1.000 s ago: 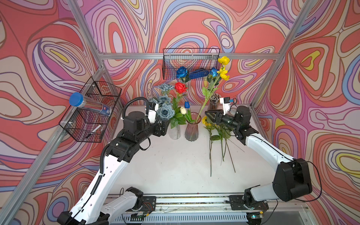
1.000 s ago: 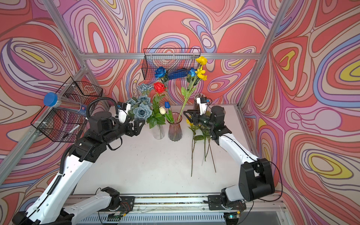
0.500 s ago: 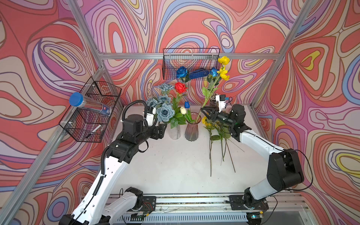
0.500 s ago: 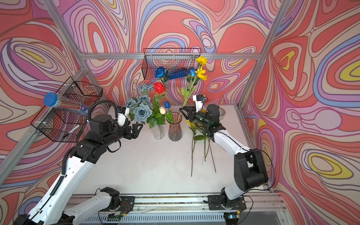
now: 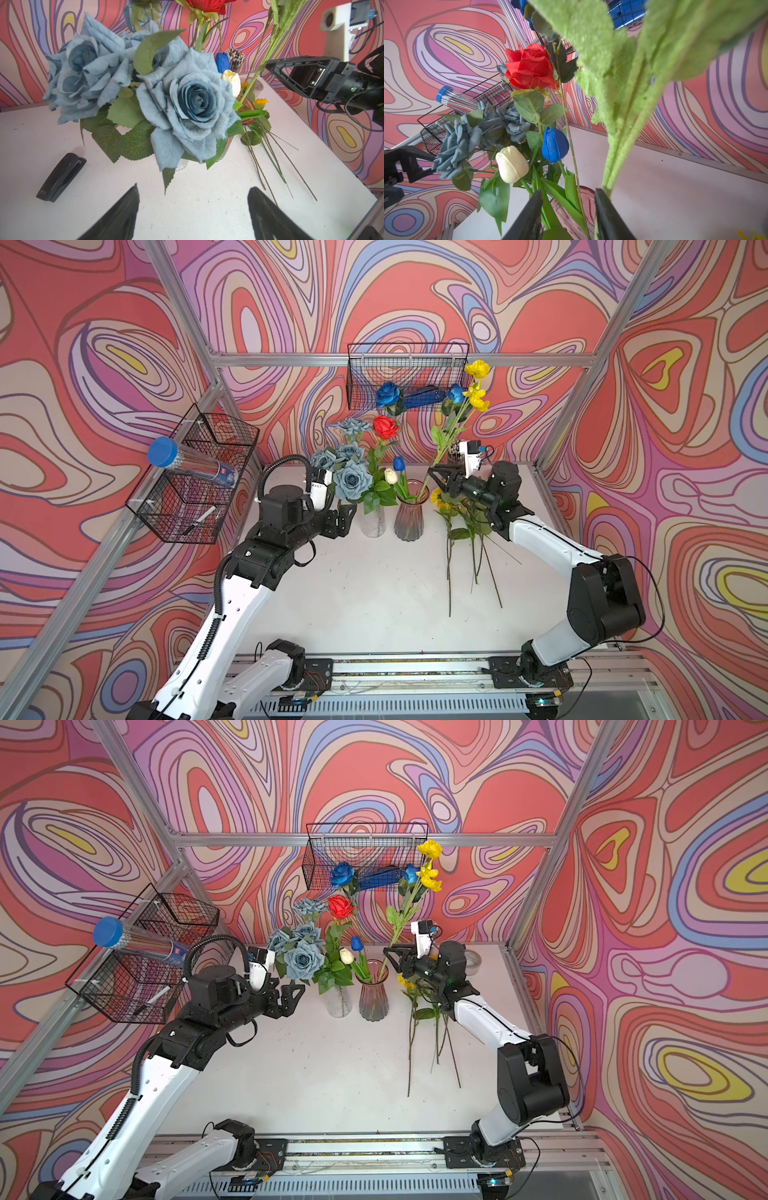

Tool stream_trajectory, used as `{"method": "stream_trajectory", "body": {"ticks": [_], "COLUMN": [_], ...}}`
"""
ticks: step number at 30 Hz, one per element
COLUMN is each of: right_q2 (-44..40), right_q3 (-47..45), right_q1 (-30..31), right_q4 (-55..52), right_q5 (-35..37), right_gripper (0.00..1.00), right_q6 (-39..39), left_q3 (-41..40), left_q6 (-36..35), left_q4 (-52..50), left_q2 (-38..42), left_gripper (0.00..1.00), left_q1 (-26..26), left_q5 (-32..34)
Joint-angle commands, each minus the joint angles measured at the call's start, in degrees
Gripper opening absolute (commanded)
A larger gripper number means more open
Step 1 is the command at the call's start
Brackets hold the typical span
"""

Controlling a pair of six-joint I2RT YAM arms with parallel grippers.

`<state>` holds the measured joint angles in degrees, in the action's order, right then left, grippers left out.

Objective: Pick out yellow flowers from the vase
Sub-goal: Pick up the flower from the vase.

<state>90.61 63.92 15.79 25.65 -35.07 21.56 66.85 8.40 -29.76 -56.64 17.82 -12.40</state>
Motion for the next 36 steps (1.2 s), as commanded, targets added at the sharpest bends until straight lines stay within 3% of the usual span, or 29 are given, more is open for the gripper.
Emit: {"method": "stream_trajectory", "body": {"ticks": [1, 6, 21, 31, 36], "right_q2": [-1.9, -1.9, 4.9, 6.1, 5.7], "right_q3": [0.9, 0.1, 5.5, 6.5, 6.3], "right_q1": [0.4, 0.4, 0.4, 0.4, 0.4], "right_q4": [-3.6, -2.4, 0.5, 1.2, 1.2], "right_q5": [4.0, 7.0, 4.0, 3.6, 3.5], "right_gripper": [0.44, 0.44, 0.42, 0.18, 0.13], "right_q6": [-2.7, -2.4, -0.6, 0.3, 0.4], "left_q3": [-0.6, -0.5, -0.8, -1.0, -1.1], "left_q6": [0.8, 1.0, 1.4, 1.8, 1.9], "left_q4": [1.5, 1.8, 2.4, 2.8, 2.9], "left_q2": [0.3, 0.5, 0.2, 0.0, -0.1], "left_gripper": [0.83, 0.83, 0.83, 0.83, 0.83], "left_q1": [-0.8, -1.1, -1.9, -2.4, -2.6], "left_q5": [-1.9, -2.0, -3.2, -4.2, -4.2]}}
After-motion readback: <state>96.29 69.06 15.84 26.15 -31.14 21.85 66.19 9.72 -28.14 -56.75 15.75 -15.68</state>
